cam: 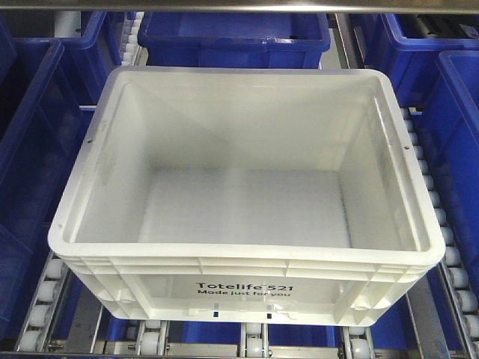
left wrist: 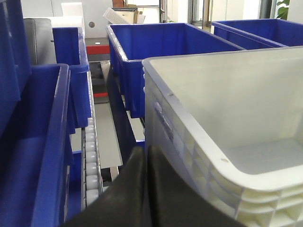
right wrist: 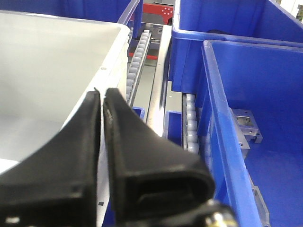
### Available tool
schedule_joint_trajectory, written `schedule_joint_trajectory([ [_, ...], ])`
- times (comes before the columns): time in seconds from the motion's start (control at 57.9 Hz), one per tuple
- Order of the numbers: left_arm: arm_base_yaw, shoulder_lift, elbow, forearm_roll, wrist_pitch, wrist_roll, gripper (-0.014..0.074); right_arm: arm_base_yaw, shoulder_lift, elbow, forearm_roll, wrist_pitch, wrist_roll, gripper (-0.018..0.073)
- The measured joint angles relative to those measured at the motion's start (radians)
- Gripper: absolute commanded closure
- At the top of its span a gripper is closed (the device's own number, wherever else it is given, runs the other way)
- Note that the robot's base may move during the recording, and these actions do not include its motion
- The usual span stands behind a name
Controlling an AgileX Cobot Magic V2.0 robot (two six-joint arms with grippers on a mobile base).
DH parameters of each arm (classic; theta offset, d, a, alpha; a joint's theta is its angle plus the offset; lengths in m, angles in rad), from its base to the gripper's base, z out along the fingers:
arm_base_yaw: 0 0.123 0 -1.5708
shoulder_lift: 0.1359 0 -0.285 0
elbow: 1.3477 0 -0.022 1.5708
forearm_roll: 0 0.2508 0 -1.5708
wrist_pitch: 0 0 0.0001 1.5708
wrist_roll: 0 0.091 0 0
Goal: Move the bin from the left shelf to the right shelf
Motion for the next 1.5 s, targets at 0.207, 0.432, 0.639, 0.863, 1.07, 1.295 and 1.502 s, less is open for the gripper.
schedule_joint_trajectory([
  [0.207,0.000,0.000,0.006,-0.044,-0.011,0.065,0.0603,0.000,0.000,0.000,0.000,0.000,0.000,0.0567],
  [0.432,0.000,-0.023,0.007,-0.044,-0.005,0.083,0.0603,0.000,0.000,0.000,0.000,0.000,0.000,0.0567],
  [0.639,0.000,-0.180,0.131,-0.044,-0.007,0.093,0.0603,0.000,0.000,0.000,0.000,0.000,0.000,0.0567],
  [0.863,0.000,-0.256,0.197,-0.044,-0.009,0.094,0.0603,0.000,0.000,0.000,0.000,0.001,0.000,0.0567],
  [1.07,0.000,-0.256,0.197,-0.044,0.003,0.097,0.0603,0.000,0.000,0.000,0.000,0.001,0.000,0.0567],
  [1.295,0.000,-0.256,0.197,-0.044,0.003,0.099,0.0603,0.000,0.000,0.000,0.000,0.001,0.000,0.0567],
  [1.502,0.000,-0.256,0.197,-0.044,0.003,0.099,0.0603,0.000,0.000,0.000,0.000,0.001,0.000,0.0567],
])
